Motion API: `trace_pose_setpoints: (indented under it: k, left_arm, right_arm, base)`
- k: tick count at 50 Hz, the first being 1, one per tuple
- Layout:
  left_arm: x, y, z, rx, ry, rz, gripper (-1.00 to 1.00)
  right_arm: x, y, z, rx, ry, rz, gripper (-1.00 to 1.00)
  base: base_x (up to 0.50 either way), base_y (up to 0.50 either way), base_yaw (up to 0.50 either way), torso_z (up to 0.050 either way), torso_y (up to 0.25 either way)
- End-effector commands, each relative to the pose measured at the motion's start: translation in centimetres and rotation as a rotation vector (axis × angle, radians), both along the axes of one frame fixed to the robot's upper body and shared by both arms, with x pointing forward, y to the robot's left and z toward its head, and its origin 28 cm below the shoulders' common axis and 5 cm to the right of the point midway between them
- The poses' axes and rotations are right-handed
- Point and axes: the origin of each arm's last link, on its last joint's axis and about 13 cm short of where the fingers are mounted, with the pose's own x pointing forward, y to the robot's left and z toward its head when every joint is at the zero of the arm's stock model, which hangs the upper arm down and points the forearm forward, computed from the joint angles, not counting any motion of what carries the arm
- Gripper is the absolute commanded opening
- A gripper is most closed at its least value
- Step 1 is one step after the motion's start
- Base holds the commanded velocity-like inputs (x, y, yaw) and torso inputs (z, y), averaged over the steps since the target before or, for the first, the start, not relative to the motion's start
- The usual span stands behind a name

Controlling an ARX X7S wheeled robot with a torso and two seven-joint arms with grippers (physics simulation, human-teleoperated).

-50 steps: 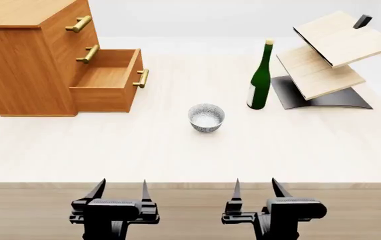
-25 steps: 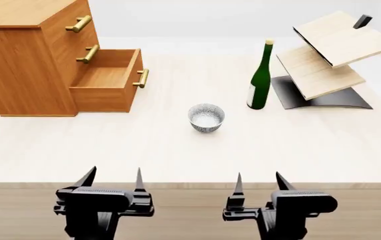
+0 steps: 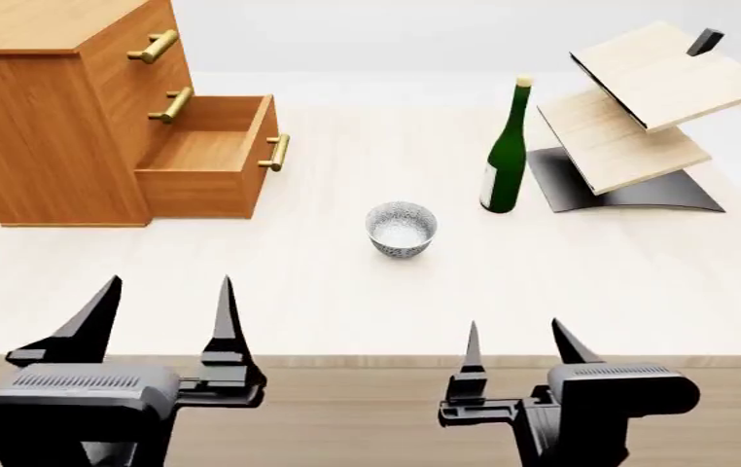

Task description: Put the bowl on top of the cabinet.

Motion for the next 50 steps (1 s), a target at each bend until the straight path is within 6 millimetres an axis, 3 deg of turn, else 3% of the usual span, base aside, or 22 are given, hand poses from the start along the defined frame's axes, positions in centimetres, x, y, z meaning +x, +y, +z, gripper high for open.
trace_pose_setpoints:
  k: [1,18,44,50]
  left_arm:
    - [-2.0,0.6,2.4,-0.098,-0.209,-0.010,1.00]
    - [-4.3,1.4,4.9,-0.162,-0.402,0.000,1.00]
    - [-4.8,1.4,5.4,-0.160,-0.416,-0.001,1.00]
    - [-4.8,1.4,5.4,-0.160,-0.415,0.000,1.00]
  right_arm:
    - [-0.2,0.0,0.4,-0.008,-0.007,0.004,1.00]
    - [-0.2,0.0,0.2,0.012,0.005,0.002,1.00]
    - [-0.4,0.0,0.7,0.018,-0.041,0.009,1.00]
    - [-0.2,0.2,0.7,-0.026,-0.037,-0.007,1.00]
  base:
    - [0.00,0.00,0.00,0.000,0.000]
    - [0.00,0.00,0.00,0.000,0.000]
    - [0.00,0.50,0.00,0.000,0.000]
    - [0.00,0.05,0.00,0.000,0.000]
